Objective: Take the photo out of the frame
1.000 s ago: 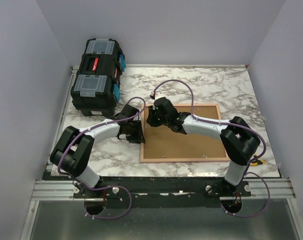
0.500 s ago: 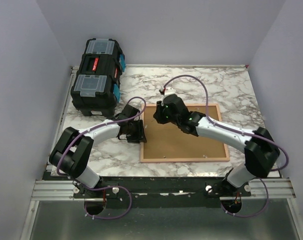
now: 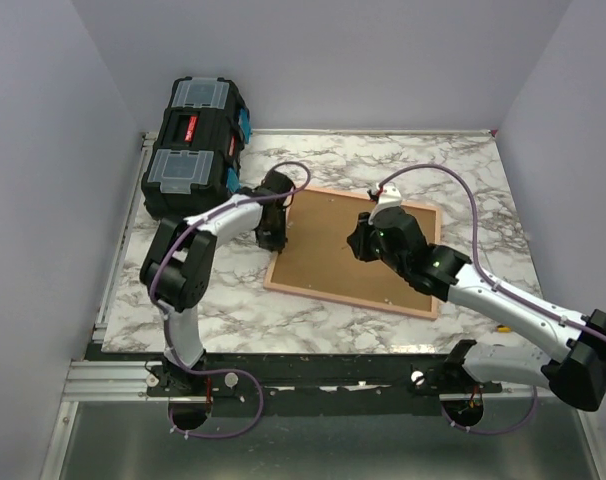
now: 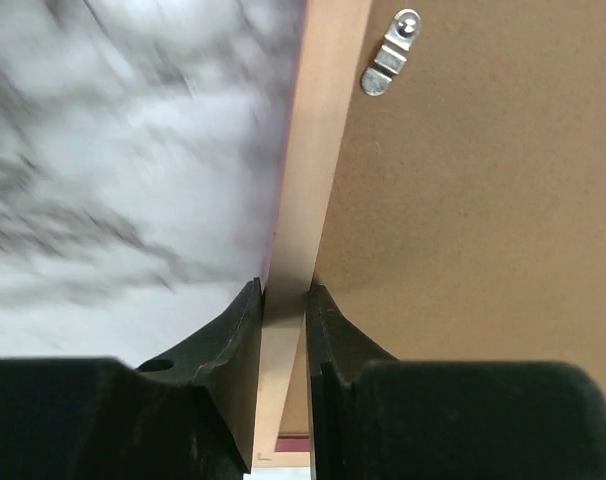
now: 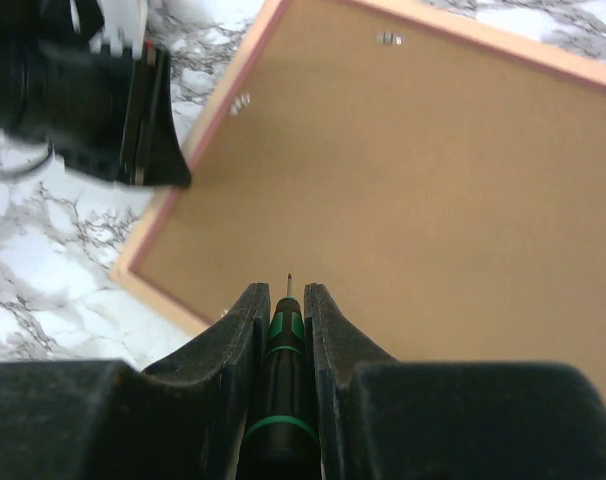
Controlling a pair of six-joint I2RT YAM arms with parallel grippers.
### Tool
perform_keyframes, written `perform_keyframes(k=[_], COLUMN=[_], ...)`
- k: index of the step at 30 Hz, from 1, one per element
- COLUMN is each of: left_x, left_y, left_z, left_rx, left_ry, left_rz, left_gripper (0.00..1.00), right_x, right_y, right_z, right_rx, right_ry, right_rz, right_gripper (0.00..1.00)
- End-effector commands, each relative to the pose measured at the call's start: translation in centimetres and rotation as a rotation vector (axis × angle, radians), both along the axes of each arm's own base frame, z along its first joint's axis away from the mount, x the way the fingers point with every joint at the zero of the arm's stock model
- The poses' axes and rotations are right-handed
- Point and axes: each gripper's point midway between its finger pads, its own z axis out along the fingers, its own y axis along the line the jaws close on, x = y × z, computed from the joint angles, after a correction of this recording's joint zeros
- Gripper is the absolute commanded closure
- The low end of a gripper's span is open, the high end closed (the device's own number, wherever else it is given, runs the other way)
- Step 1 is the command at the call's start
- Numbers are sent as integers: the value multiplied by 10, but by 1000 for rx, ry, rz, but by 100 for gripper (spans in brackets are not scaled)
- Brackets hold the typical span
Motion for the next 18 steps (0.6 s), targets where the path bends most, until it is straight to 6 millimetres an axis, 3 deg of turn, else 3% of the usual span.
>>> perform_keyframes(k=[1,3,6,8,11,14,18], left_x=[62,67,60,51,24,-7,-38], left_y=[42,40,36,36,30,13,-37], left_z=[12,13,32,47,64,68,63], left_rx=[177,134,50,9,-124,-320,-552], left_ry=[-56,-42,-112,-134,-145,-65,62], left_rz=[3,33,75,117,231,421,576], left_gripper=[86,65,32,20,14,13,3], right_x=[-10,-15,-21,-23,-26,-27,-28], right_y=[-22,-26,-35,-40,-43,-42,-42], right_z=[-3,0,4,5,7,9,12], right_rx=[-28,-18,-11,-10,-3,4,10], right_ry=[18,20,14,10,9,6,3], right_rz=[-51,-53,-68,-76,-78,-72,-65], right_gripper=[99,99,99,99,99,99,99])
